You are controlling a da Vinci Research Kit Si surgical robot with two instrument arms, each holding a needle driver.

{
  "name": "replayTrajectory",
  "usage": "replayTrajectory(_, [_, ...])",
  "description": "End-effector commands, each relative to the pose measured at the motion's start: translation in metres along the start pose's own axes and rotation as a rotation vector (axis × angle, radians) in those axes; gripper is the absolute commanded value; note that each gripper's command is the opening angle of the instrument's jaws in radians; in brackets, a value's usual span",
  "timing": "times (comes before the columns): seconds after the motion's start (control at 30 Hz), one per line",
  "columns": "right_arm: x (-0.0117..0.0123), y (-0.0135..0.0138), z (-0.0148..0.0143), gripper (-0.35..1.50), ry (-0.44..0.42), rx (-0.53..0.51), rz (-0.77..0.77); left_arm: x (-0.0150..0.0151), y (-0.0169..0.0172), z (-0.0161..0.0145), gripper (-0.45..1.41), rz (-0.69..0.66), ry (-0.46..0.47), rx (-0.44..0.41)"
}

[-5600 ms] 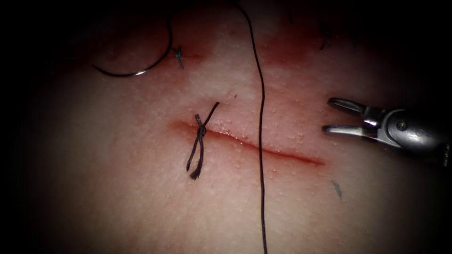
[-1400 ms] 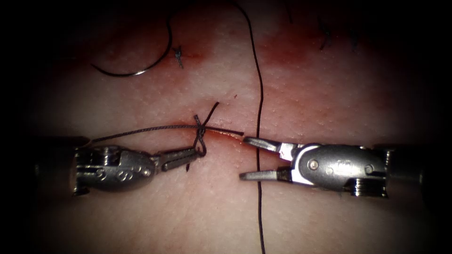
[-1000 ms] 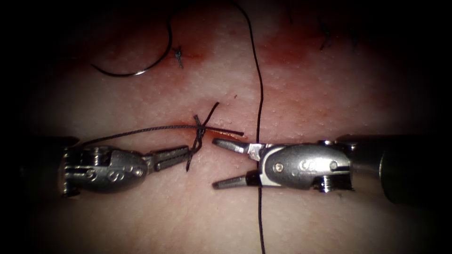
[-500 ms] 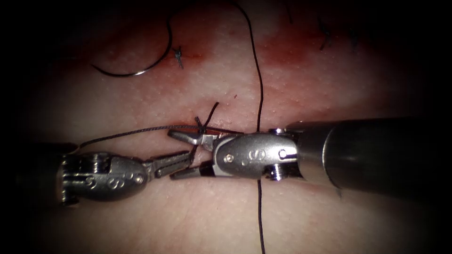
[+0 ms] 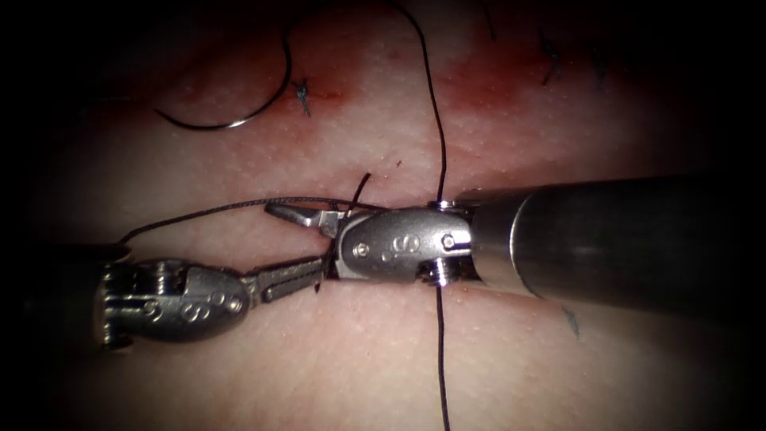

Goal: Wound Closure

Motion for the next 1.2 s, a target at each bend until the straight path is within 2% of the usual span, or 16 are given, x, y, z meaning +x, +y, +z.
replayTrajectory(0.03, [-0.0002, -0.0006, 0.001, 0.93, 0.003, 0.001, 0.001, -0.0001, 0.0005, 0.0009, -0.45, 0.0, 0.001, -0.001])
replayTrajectory(0.17, [-0.0001, -0.0006, 0.0011, 0.89, 0.006, -0.001, -0.005, -0.0001, 0.0005, 0.0009, -0.45, -0.001, 0.001, -0.001])
replayTrajectory(0.2, [-0.0002, -0.0006, 0.0011, 0.79, 0.008, -0.002, -0.011, -0.0001, 0.0005, 0.0009, -0.45, -0.001, 0.001, -0.001])
replayTrajectory(0.23, [-0.0002, -0.0005, 0.0011, 0.49, 0.009, -0.002, -0.011, -0.0001, 0.0005, 0.0009, -0.45, -0.001, 0.001, -0.001])
replayTrajectory(0.27, [-0.0003, -0.0006, 0.001, 0.02, 0.009, -0.001, -0.012, -0.0001, 0.0005, 0.0009, -0.45, -0.001, 0.001, -0.001])
replayTrajectory(0.3, [-0.0004, -0.0007, 0.0008, -0.35, 0.01, -0.007, -0.05, -0.0001, 0.0005, 0.0009, -0.45, -0.001, 0.0, -0.001])
replayTrajectory(0.57, [-0.0006, -0.0011, 0.0009, -0.35, 0.001, -0.023, -0.095, 0.0001, 0.0006, 0.0008, -0.45, -0.002, -0.001, 0.0])
replayTrajectory(0.6, [-0.0005, -0.001, 0.0008, -0.15, 0.001, -0.023, -0.093, 0.0001, 0.0006, 0.0007, -0.45, -0.002, -0.003, 0.002])
replayTrajectory(0.63, [-0.0005, -0.001, 0.0008, -0.15, 0.001, -0.023, -0.093, 0.0001, 0.0006, 0.0007, -0.45, -0.002, -0.003, 0.002])
replayTrajectory(0.67, [-0.0003, -0.001, 0.0004, 0.83, 0.003, -0.018, -0.074, 0.0002, 0.0005, 0.0003, -0.45, -0.004, -0.002, -0.002])
replayTrajectory(0.7, [-0.0002, -0.0011, 0.0001, 1.01, 0.005, -0.015, -0.068, 0.0003, 0.0004, 0.0, -0.45, -0.006, 0.0, -0.005])
replayTrajectory(0.83, [0.0004, -0.0016, -0.0022, 1.15, 0.019, 0.009, -0.048, 0.0011, -0.0011, -0.0023, -0.45, -0.024, 0.015, -0.012])
replayTrajectory(0.87, [0.0004, -0.0016, -0.0022, 1.15, 0.019, 0.009, -0.048, 0.0011, -0.0011, -0.0023, -0.45, -0.024, 0.015, -0.012])
replayTrajectory(1.03, [0.0015, -0.0017, -0.0063, 1.16, 0.023, 0.021, -0.038, 0.0008, -0.0035, -0.005, -0.45, -0.057, 0.029, 0.045])
replayTrajectory(1.07, [0.0019, -0.0015, -0.0086, 1.16, 0.014, 0.012, -0.032, 0.0001, -0.0043, -0.006, -0.45, -0.065, 0.022, 0.058])
replayTrajectory(1.2, [0.0022, -0.0011, -0.0116, 1.15, -0.001, -0.001, -0.023, -0.001, -0.0056, -0.0072, -0.45, -0.078, 0.014, 0.078])
